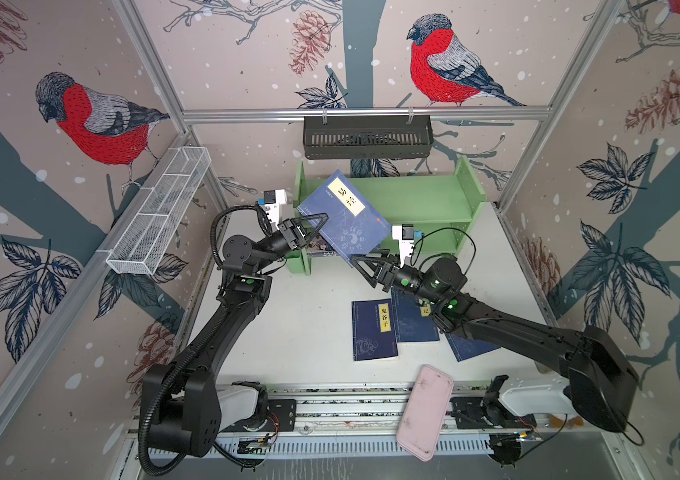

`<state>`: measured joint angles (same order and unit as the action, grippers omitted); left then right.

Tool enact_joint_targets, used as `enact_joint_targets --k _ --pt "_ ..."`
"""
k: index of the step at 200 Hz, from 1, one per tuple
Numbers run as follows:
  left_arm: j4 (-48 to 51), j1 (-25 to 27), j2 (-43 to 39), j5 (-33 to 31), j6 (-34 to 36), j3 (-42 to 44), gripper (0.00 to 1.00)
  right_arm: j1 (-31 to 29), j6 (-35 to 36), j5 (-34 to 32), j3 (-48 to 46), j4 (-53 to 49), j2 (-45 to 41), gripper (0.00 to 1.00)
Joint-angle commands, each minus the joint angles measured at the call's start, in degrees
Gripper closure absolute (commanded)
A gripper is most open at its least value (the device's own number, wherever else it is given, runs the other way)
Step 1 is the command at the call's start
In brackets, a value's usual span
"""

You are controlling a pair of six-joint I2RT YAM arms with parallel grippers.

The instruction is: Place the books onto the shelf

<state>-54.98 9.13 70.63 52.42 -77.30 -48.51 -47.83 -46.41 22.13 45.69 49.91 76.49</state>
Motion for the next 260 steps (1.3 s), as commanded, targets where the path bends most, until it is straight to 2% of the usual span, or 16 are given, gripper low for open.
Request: enact_joint_targets --k 1,28,47,86,102,124,136,147,152,159,173,180,213,233,246,260 --pt "-6.0 -0.2 -0.5 -0.7 -2.2 0.4 1.00 0.1 0.7 -0.2 0.9 2.8 0.5 0.29" --pt "-6.2 -0.2 -0.8 -1.1 -2.8 1.4 1.00 0.4 0.8 -2.8 1.1 4.4 1.3 0.40" --pt "-6.0 -0.2 -1.2 -1.0 -2.8 1.9 1.00 1.5 -0.1 -1.8 2.0 5.5 2.9 0.63" --pt "-5.6 -0.2 -2.2 -0.5 -1.8 3.2 1.00 5.1 -1.8 4.1 3.3 6.1 3.3 0.96" --pt "-5.3 -0.2 -2.4 -0.2 -0.8 3.4 0.89 7.1 -1.7 7.3 3.9 4.2 2.4 0.98" --pt "-5.9 -0.2 -3.1 0.4 0.0 4.3 0.87 11.3 -3.8 14.6 4.7 2.3 1.5 0.99" --pt "-6.0 -0.2 -3.3 0.2 0.1 4.9 0.77 12.3 -3.6 16.9 5.0 1.5 0.7 0.99" --pt "-7.2 -0.2 -3.2 -0.1 -0.4 5.5 0.93 12.7 -2.7 17.9 5.6 -0.4 0.2 0.99" --pt "-7.9 -0.2 -3.2 -0.3 -0.5 5.6 0.95 12.7 -2.0 18.3 6.0 -1.4 0.0 0.99" --pt "-7.9 -0.3 -3.1 -0.4 -0.6 5.6 0.86 12.8 -1.2 18.9 6.8 -2.9 -0.1 1.00" --pt "-8.1 -0.3 -3.0 -0.4 -1.0 5.4 0.45 13.1 -0.2 19.4 7.8 -4.9 -0.2 0.99" --pt "-8.6 -0.4 -3.0 -0.2 -0.7 5.4 0.36 13.4 0.1 19.4 7.8 -5.0 -0.5 1.00" --pt "-6.9 -3.2 -4.9 3.4 3.4 4.0 0.31 18.8 4.6 26.6 10.1 -13.5 -0.8 1.00" --pt "-1.5 -3.3 -5.8 12.4 11.4 1.1 0.27 23.4 8.0 36.8 13.3 -21.8 -0.5 0.99" --pt "-3.8 -3.3 -6.4 15.7 13.1 2.0 0.14 24.9 9.7 40.7 14.0 -24.8 -1.0 1.00" --pt "0.5 -3.3 -6.9 15.2 15.7 2.4 0.13 25.3 12.9 43.2 14.7 -29.1 -2.0 0.99"
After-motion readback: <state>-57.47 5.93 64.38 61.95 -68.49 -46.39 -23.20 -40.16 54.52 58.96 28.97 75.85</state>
